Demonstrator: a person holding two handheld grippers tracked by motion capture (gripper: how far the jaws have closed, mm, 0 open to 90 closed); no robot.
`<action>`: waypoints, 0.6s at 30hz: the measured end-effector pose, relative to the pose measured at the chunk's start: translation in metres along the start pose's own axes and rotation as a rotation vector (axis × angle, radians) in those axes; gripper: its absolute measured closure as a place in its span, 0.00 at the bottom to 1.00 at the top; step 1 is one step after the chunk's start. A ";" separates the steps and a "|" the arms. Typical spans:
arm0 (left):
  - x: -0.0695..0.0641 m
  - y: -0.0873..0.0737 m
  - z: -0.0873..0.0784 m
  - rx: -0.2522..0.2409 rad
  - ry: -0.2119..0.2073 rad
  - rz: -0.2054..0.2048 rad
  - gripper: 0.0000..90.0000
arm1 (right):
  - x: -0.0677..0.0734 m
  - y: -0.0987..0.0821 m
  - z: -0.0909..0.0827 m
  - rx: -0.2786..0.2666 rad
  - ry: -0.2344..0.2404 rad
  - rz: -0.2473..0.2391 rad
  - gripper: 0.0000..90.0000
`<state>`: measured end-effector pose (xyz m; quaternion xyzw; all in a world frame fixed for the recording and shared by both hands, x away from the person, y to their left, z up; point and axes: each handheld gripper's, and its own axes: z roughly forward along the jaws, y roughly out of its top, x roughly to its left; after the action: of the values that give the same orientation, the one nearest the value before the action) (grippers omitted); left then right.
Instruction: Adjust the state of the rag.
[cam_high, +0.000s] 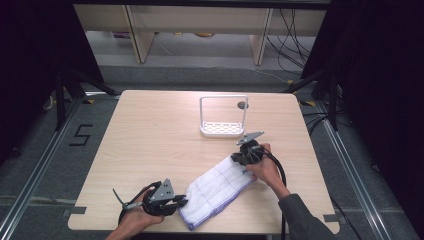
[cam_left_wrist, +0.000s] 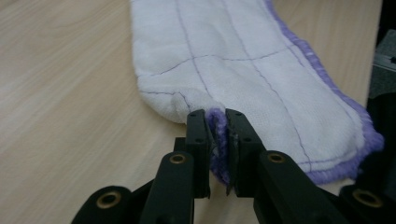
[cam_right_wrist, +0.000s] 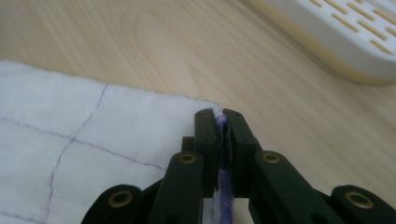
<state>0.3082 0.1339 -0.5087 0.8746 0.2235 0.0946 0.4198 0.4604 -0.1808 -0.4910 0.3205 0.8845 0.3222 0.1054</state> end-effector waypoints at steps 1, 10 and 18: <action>-0.006 0.000 0.001 -0.011 -0.011 -0.015 0.89 | 0.001 0.006 0.005 0.011 0.000 0.033 0.95; -0.032 0.005 0.010 -0.025 -0.070 0.018 0.89 | 0.009 0.046 0.032 0.069 0.063 -0.042 0.95; -0.048 0.012 0.020 -0.035 -0.075 0.049 0.88 | 0.021 0.067 0.055 0.092 0.116 -0.105 0.95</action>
<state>0.2767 0.0911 -0.5107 0.8751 0.1845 0.0759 0.4409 0.4999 -0.1004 -0.4904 0.2589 0.9187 0.2931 0.0558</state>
